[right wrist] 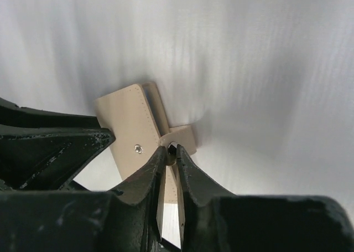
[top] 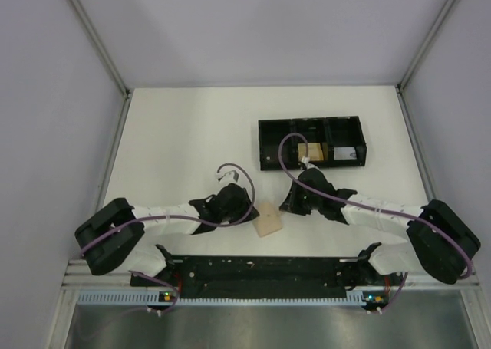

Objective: Take the credit cards out of the card holder
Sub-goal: Open the card holder at the center of the board.

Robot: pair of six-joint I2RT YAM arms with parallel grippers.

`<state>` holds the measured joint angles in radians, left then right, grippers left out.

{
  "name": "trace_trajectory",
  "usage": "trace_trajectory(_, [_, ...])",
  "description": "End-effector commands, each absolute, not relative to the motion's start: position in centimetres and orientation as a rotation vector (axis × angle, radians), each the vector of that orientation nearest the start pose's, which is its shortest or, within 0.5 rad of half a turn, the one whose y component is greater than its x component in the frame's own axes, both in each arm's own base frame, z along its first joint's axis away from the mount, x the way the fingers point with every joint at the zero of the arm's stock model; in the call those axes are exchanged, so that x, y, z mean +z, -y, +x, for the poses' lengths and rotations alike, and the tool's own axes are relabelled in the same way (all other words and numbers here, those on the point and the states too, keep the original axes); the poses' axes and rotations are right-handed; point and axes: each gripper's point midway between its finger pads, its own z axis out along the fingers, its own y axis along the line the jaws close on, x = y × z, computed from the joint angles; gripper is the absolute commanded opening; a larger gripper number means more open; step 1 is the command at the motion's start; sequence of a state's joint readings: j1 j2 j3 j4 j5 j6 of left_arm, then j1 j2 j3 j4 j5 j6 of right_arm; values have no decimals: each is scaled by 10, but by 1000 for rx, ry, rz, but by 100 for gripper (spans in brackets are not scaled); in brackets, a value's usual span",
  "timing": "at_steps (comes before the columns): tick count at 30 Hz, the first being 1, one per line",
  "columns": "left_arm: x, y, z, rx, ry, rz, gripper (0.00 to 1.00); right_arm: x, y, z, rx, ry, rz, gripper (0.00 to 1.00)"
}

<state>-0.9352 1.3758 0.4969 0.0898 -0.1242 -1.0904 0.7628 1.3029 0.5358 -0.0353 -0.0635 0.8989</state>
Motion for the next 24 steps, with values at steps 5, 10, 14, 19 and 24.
trace_trajectory(5, [24, 269, 203, -544, -2536, -153, 33, 39, -196, 207, 571, -2531, 179, 25])
trace_trajectory(10, [24, 276, 209, -504, -2541, -69, 33, 57, -177, 215, 441, -2476, 119, 40])
trace_trajectory(14, [30, 283, 216, -506, -2527, -20, 36, 86, -203, 215, 602, -2439, -21, 53])
trace_trajectory(19, [54, 284, 230, -493, -2444, 1, 43, 118, -240, 211, 872, -2337, -130, 53])
trace_trajectory(24, [78, 281, 230, -518, -2403, 0, 45, 144, -279, 203, 1177, -2247, -175, 50])
